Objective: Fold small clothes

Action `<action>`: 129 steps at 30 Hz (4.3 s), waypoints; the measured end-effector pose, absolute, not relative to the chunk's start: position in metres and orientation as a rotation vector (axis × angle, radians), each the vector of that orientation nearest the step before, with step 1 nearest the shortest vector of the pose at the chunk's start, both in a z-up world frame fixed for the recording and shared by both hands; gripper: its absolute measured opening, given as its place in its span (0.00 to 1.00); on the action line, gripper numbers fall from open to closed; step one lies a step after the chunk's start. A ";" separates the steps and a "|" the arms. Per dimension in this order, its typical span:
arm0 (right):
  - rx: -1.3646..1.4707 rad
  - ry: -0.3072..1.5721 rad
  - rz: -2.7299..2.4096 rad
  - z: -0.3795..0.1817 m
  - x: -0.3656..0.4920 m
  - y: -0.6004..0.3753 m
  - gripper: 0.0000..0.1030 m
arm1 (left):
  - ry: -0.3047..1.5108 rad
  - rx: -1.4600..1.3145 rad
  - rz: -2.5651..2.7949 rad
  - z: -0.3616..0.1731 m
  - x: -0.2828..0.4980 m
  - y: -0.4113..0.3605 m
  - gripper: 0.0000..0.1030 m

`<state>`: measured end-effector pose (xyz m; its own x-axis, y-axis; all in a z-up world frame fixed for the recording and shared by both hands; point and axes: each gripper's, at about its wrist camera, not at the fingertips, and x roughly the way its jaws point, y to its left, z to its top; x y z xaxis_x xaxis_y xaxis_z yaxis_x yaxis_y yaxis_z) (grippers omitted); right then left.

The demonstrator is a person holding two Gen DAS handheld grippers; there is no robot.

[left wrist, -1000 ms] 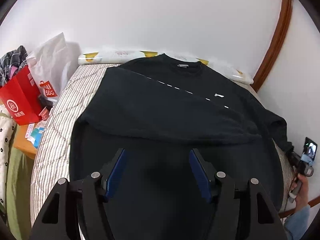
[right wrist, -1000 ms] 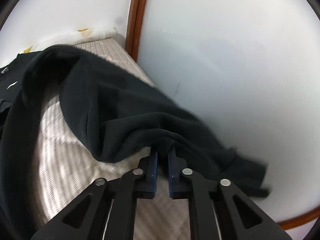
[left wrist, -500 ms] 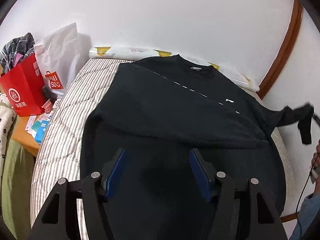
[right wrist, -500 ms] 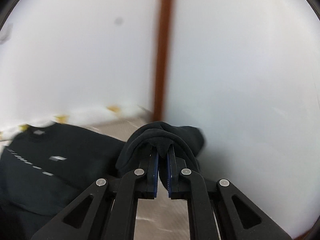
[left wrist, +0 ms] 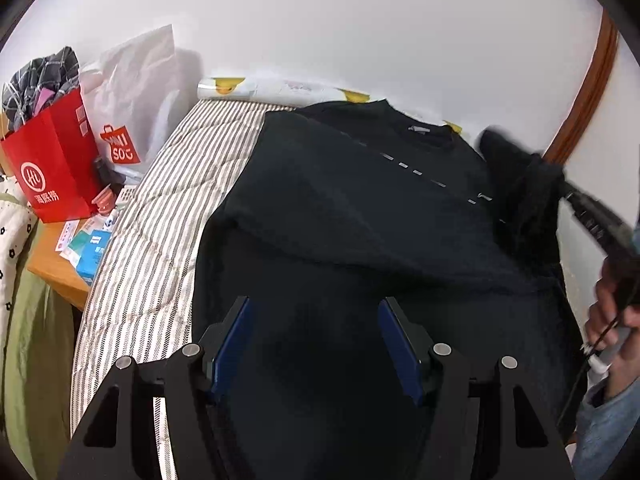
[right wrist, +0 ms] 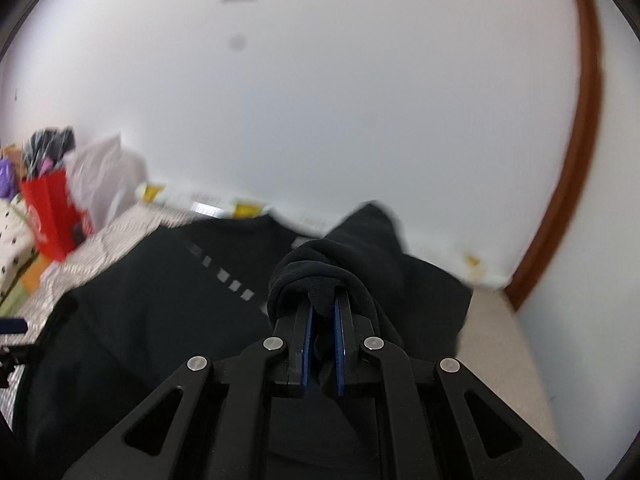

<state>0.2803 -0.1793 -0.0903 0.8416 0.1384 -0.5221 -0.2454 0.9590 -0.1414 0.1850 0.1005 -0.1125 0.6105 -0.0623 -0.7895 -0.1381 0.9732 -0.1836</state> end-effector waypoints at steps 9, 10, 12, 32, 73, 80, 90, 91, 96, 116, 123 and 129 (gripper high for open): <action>-0.090 0.785 0.351 -0.165 0.286 -0.176 0.53 | 0.947 -0.223 0.010 -0.120 0.206 0.087 0.60; -0.091 0.776 0.360 -0.166 0.278 -0.179 0.58 | 0.947 -0.216 0.001 -0.120 0.209 0.083 0.60; -0.094 0.760 0.351 -0.164 0.263 -0.188 0.69 | 0.946 -0.194 -0.025 -0.118 0.215 0.070 0.60; 0.055 0.749 0.002 -0.156 0.199 -0.373 0.50 | 0.950 -0.033 -0.378 -0.121 0.285 -0.128 0.60; -0.032 0.720 0.130 -0.142 0.199 -0.289 0.50 | 0.887 -0.330 -0.215 -0.114 0.259 0.033 0.60; -0.041 0.716 0.076 -0.146 0.184 -0.311 0.50 | 0.894 -0.154 -0.276 -0.117 0.281 -0.040 0.69; 0.008 0.759 0.006 -0.167 0.183 -0.354 0.50 | 0.890 0.068 -0.149 -0.137 0.296 -0.083 0.70; 0.015 0.760 0.003 -0.168 0.184 -0.357 0.50 | 0.890 0.071 -0.143 -0.138 0.297 -0.083 0.70; 0.040 0.770 0.000 -0.174 0.188 -0.362 0.50 | 0.887 0.094 -0.109 -0.137 0.299 -0.082 0.46; -0.055 0.733 0.045 -0.146 0.225 -0.300 0.50 | 0.824 -0.219 0.089 -0.090 0.300 0.129 0.09; -0.121 0.745 0.072 -0.150 0.239 -0.273 0.50 | 0.893 -0.358 0.043 -0.124 0.290 0.165 0.38; -0.200 0.763 0.076 -0.162 0.254 -0.261 0.50 | 0.994 -0.381 -0.061 -0.152 0.305 0.147 0.48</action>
